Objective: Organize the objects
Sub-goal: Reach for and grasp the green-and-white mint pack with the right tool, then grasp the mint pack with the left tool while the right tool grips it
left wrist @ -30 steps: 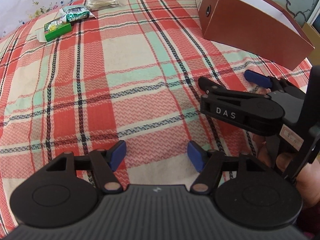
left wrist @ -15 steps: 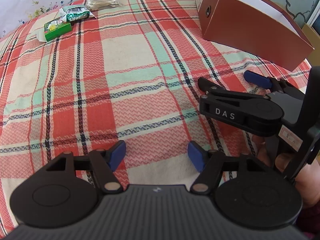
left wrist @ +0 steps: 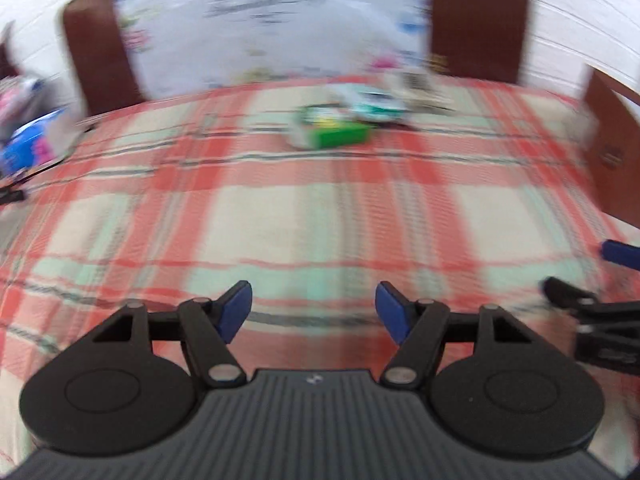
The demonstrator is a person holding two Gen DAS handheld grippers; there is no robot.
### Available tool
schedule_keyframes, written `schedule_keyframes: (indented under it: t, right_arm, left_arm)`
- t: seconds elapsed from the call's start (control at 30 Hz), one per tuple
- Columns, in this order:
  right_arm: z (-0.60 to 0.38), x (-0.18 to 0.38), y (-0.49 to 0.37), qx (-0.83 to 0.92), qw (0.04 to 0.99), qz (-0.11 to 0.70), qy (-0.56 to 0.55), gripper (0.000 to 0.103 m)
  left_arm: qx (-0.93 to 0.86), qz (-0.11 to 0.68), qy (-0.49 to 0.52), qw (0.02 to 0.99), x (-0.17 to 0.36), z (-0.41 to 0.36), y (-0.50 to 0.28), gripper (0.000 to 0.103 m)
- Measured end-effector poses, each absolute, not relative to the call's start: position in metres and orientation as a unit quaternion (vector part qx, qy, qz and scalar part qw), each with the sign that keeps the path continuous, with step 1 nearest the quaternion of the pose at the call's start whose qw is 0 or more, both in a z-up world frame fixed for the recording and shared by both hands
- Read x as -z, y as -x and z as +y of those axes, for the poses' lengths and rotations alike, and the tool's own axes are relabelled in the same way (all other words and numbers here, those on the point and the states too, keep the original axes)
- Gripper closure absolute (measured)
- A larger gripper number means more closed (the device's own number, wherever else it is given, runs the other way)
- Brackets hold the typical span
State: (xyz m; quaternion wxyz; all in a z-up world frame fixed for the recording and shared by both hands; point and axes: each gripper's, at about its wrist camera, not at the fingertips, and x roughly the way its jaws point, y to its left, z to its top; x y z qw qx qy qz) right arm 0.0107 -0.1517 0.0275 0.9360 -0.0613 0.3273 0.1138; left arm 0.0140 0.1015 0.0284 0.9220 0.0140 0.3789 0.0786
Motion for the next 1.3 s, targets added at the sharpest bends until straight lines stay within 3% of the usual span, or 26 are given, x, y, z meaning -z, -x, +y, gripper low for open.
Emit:
schedule_keyframes:
  t: [0.03,0.07,0.17,0.33,0.5,0.53,0.6,0.67,0.77,1.03,1.1,1.13,1.17,1.3]
  right_arm:
    - [-0.140,-0.028,-0.020,-0.131,0.935,0.323,0.066,0.013]
    - [-0.129,-0.029,-0.031,-0.145,0.935,0.317,0.069,0.014]
    - [-0.098,-0.040,-0.067,-0.168,0.940,0.291,0.059,0.014]
    - [-0.065,-0.059,-0.150,-0.198,0.933,0.301,-0.018,0.012]
    - [-0.047,-0.034,-0.220,-0.173,0.919,0.347,-0.071,0.012]
    - [-0.046,-0.026,-0.229,-0.171,0.914,0.360,-0.076,0.016]
    - [-0.046,-0.022,-0.231,-0.177,0.916,0.349,-0.088,0.038]
    - [-0.051,-0.026,-0.222,-0.191,0.908,0.359,-0.105,0.053]
    - [-0.063,-0.030,-0.192,-0.195,0.908,0.362,-0.082,0.054]
    - [-0.133,-0.026,-0.018,-0.170,0.921,0.322,0.140,0.052]
    - [-0.158,-0.028,0.024,-0.151,0.924,0.320,0.146,0.042]
    - [-0.172,-0.028,0.040,-0.140,0.927,0.321,0.133,0.026]
    - [-0.184,-0.029,0.052,-0.129,0.930,0.325,0.114,0.017]
    - [-0.208,-0.031,0.062,-0.120,0.930,0.345,0.047,0.017]
  left_arm:
    - [-0.100,0.382,0.007,0.919,-0.021,0.118,-0.019,0.030]
    - [-0.106,0.368,0.040,0.923,-0.017,0.134,-0.020,0.019]
    - [-0.136,0.299,0.036,0.944,0.001,0.152,-0.013,0.011]
    - [-0.111,0.284,0.046,0.951,0.000,0.144,-0.013,0.011]
    - [-0.105,0.284,0.051,0.952,0.000,0.140,-0.014,0.011]
    - [-0.104,0.284,0.051,0.952,0.000,0.140,-0.014,0.011]
    - [-0.099,0.283,0.052,0.953,0.002,0.155,-0.014,0.011]
    - [-0.099,0.283,0.052,0.953,0.003,0.156,-0.016,0.011]
    - [-0.097,0.281,0.056,0.953,0.003,0.158,-0.017,0.011]
    - [-0.078,0.292,0.054,0.952,-0.001,0.155,-0.017,0.010]
    - [-0.039,0.306,0.093,0.947,-0.010,0.148,-0.015,0.010]
    - [0.003,0.309,0.128,0.942,-0.017,0.141,-0.013,0.011]
    - [0.046,0.313,0.148,0.937,-0.023,0.129,-0.012,0.011]
    - [0.195,0.337,0.132,0.912,-0.041,0.065,-0.015,0.015]
